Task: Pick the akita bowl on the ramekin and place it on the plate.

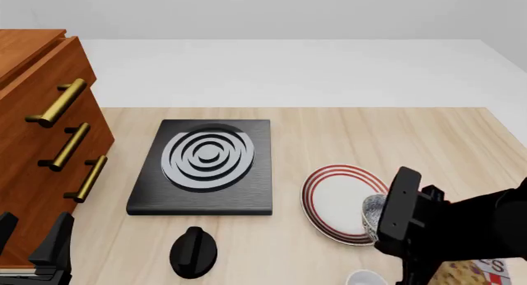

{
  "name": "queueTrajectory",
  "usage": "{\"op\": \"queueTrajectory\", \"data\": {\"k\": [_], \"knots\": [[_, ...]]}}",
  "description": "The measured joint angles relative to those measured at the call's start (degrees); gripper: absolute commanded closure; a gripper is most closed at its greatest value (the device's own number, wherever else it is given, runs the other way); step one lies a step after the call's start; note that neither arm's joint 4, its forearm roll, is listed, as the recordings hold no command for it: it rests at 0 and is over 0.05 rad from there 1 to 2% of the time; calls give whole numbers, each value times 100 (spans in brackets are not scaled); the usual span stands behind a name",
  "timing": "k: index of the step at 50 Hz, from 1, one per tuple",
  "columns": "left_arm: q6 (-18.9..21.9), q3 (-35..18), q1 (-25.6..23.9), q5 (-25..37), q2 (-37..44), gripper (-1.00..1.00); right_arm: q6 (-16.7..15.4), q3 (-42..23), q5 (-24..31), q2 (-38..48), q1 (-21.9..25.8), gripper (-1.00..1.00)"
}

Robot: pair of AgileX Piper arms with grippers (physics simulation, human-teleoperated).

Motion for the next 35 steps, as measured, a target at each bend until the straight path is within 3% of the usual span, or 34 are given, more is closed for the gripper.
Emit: {"op": "queueTrajectory", "data": {"k": [14, 35], "knots": [[0, 0, 0, 0, 0, -100, -388, -340, -326, 489, -371, 100], [0, 0, 0, 0, 0, -100, -658, -838, -910, 1456, -929, 100]]}}
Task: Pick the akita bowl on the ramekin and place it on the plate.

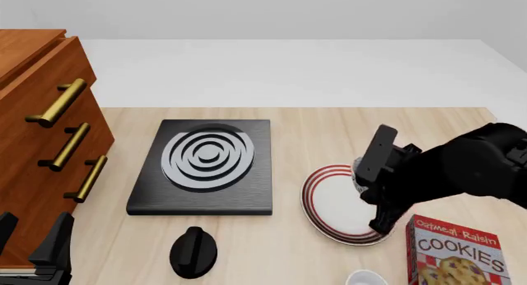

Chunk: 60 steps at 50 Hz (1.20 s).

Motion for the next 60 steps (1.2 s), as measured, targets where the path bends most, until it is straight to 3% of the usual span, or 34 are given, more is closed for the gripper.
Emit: {"op": "queueTrajectory", "data": {"k": [31, 60], "knots": [[0, 0, 0, 0, 0, -100, 41, -640, -465, 1123, -198, 100], [0, 0, 0, 0, 0, -100, 62, -769, -1025, 1833, -296, 100]]}}
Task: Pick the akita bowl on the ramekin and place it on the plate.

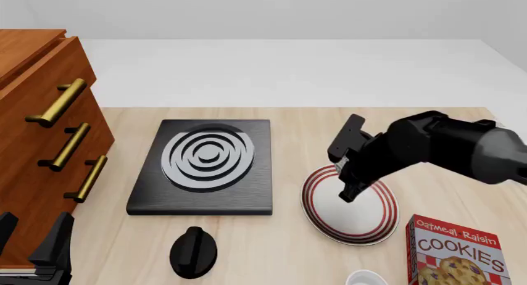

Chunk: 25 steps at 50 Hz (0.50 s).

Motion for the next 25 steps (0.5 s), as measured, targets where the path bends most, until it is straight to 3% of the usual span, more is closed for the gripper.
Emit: {"op": "queueTrajectory", "data": {"k": [25], "knots": [[0, 0, 0, 0, 0, -100, 187, 259, -380, 161, 54, 100]]}}
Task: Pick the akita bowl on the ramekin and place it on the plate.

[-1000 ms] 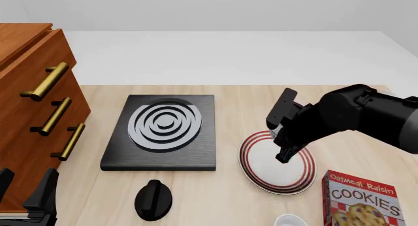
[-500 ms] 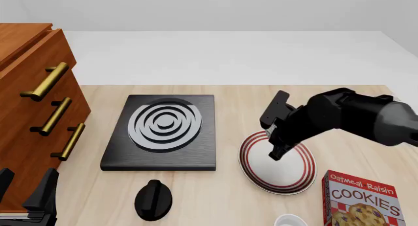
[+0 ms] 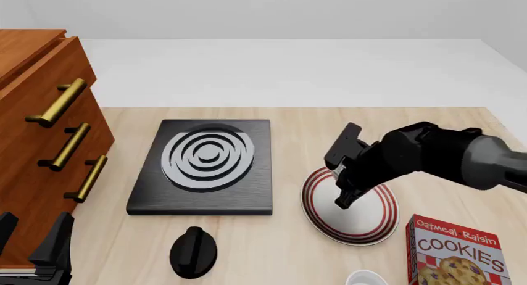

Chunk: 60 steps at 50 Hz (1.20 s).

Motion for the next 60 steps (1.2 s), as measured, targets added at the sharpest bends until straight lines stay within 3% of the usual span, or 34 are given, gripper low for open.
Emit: {"op": "queueTrajectory", "data": {"k": [60], "knots": [[0, 0, 0, 0, 0, -100, 455, 609, -913, 511, 207, 100]]}}
